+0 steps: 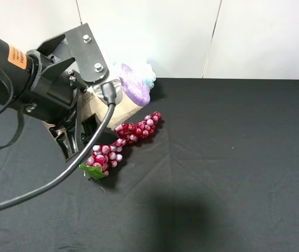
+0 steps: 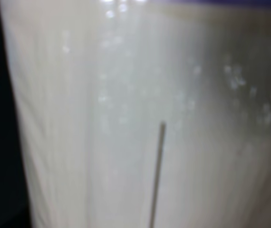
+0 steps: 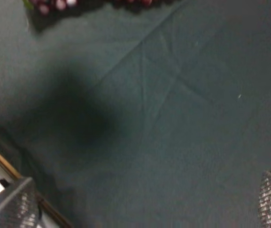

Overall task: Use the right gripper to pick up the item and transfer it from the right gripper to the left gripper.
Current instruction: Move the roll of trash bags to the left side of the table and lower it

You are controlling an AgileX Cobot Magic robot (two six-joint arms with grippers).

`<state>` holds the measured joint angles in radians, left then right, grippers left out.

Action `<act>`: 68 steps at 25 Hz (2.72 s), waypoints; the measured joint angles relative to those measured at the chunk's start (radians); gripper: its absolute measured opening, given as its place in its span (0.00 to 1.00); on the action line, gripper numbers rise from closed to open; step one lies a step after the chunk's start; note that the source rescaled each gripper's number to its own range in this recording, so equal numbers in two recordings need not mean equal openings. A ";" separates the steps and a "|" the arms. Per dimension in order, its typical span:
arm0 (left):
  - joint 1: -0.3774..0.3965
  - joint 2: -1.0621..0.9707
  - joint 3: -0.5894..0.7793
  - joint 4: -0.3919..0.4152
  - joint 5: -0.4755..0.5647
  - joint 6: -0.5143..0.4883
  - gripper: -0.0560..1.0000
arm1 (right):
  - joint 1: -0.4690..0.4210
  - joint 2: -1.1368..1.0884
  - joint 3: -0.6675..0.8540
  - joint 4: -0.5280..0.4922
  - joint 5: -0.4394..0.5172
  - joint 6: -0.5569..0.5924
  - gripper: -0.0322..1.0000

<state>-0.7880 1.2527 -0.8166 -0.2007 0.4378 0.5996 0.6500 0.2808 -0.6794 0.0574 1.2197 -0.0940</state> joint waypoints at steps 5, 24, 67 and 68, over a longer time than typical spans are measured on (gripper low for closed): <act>0.000 0.000 0.000 -0.026 0.003 0.000 0.05 | 0.000 -0.039 0.092 0.002 -0.006 0.001 0.99; 0.000 0.000 0.000 -0.027 0.004 0.000 0.05 | 0.000 -0.082 0.190 -0.038 -0.190 0.094 0.99; 0.540 0.180 -0.177 0.211 0.312 -0.426 0.05 | -0.686 -0.285 0.190 -0.041 -0.192 0.101 0.99; 0.561 0.207 -0.177 0.211 0.312 -0.426 0.05 | -0.686 -0.285 0.190 -0.041 -0.192 0.101 0.99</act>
<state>-0.2265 1.4601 -0.9939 0.0099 0.7494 0.1737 -0.0361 -0.0045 -0.4889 0.0163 1.0281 0.0073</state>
